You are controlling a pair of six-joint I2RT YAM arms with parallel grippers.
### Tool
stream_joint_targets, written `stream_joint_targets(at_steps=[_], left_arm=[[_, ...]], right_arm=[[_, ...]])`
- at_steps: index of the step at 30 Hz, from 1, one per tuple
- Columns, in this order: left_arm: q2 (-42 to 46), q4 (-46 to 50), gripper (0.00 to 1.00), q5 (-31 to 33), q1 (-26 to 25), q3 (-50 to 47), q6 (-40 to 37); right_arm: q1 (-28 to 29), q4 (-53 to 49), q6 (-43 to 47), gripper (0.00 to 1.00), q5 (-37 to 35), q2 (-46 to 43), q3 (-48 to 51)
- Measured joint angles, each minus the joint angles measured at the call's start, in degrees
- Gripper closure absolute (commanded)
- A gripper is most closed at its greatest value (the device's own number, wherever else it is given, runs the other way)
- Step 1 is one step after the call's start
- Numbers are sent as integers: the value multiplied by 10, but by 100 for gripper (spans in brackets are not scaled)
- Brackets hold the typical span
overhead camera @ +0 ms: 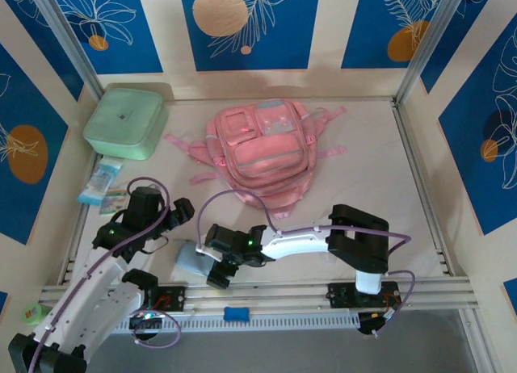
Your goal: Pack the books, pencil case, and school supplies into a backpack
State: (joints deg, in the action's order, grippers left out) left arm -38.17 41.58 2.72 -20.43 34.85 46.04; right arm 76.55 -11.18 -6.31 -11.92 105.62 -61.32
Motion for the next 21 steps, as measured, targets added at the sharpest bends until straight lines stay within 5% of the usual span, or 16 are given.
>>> stream_joint_targets(at_steps=[8,21], left_arm=[[5,0,1,6,0,0,2],[2,-4,1,5,0,-1,5]], right_arm=[[2,-9,9,5,-42,19,-16],[-9,-12,3,26,-57,19,-16]])
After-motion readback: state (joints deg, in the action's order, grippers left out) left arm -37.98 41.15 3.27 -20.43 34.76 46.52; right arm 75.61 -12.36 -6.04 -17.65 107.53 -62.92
